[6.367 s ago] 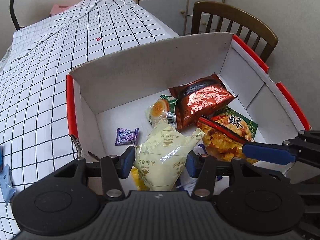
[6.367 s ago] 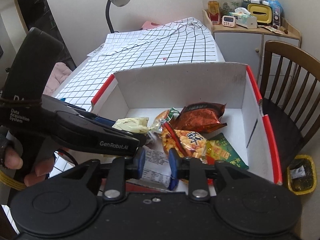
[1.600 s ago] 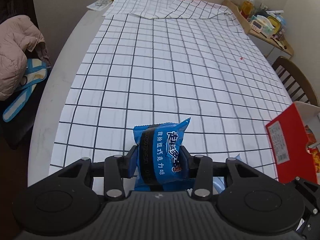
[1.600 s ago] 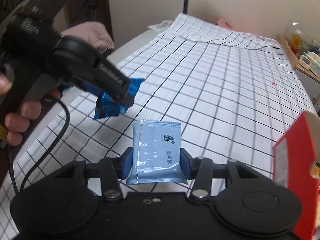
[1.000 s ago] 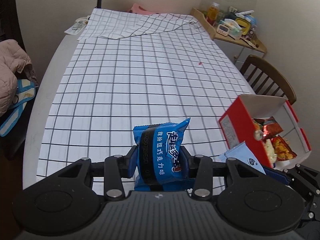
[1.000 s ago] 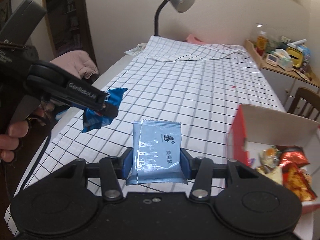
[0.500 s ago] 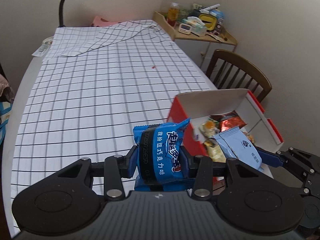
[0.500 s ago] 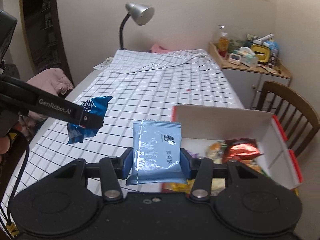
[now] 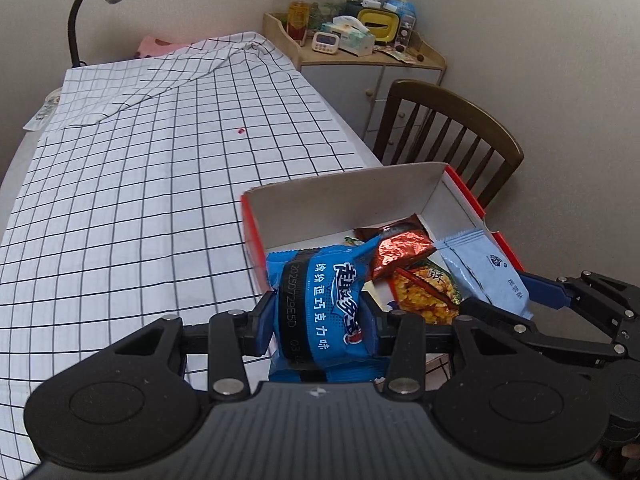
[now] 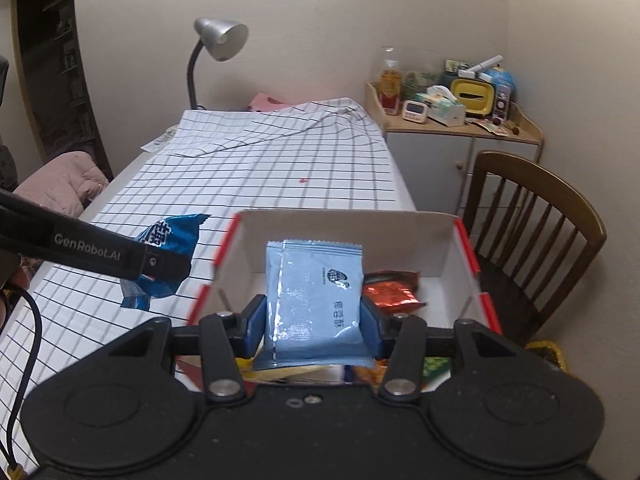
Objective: Organize snacks
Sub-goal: 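Carry the blue packet and light blue packet into the box and open both tools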
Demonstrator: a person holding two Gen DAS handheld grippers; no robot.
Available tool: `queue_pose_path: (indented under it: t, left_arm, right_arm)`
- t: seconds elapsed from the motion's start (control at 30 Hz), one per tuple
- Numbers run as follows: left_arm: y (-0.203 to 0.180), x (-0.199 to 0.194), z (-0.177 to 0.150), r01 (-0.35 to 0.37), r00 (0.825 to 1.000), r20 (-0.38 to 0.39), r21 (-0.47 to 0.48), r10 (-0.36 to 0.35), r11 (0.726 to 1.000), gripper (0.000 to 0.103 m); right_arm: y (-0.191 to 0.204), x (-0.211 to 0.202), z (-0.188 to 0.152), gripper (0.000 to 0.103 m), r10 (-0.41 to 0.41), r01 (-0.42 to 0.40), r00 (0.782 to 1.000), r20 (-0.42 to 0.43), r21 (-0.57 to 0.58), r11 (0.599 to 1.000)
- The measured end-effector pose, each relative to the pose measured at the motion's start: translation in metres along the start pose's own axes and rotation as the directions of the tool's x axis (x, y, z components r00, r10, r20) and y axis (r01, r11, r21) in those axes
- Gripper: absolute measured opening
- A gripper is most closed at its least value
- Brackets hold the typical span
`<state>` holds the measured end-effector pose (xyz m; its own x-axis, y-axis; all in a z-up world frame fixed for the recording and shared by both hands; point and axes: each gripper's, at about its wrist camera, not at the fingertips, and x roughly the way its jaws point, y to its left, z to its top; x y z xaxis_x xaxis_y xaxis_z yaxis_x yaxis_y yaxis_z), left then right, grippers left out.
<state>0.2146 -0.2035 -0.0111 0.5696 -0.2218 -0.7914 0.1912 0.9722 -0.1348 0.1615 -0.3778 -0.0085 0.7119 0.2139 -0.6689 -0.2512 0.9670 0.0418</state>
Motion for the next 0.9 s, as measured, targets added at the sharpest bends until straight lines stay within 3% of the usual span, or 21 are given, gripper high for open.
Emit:
queue_pose_path:
  t: [0.4,0.9]
  left_arm:
    - [-0.045,0.065,0.018,-0.08,0.994,-0.066,0.038,0.083,0.996,0.042]
    - [-0.04,0.141,0.043,-0.127,0.977,-0.17,0.0,0.125,0.992,0.042]
  right_arm:
    - [-0.066,0.037,-0.008,0.047,-0.016,0.02,0.997,-0.076,0.042,0.999]
    - [-0.075,0.104,0.006,0.047,0.001,-0.005,0.987,-0.163,-0.023,1.0]
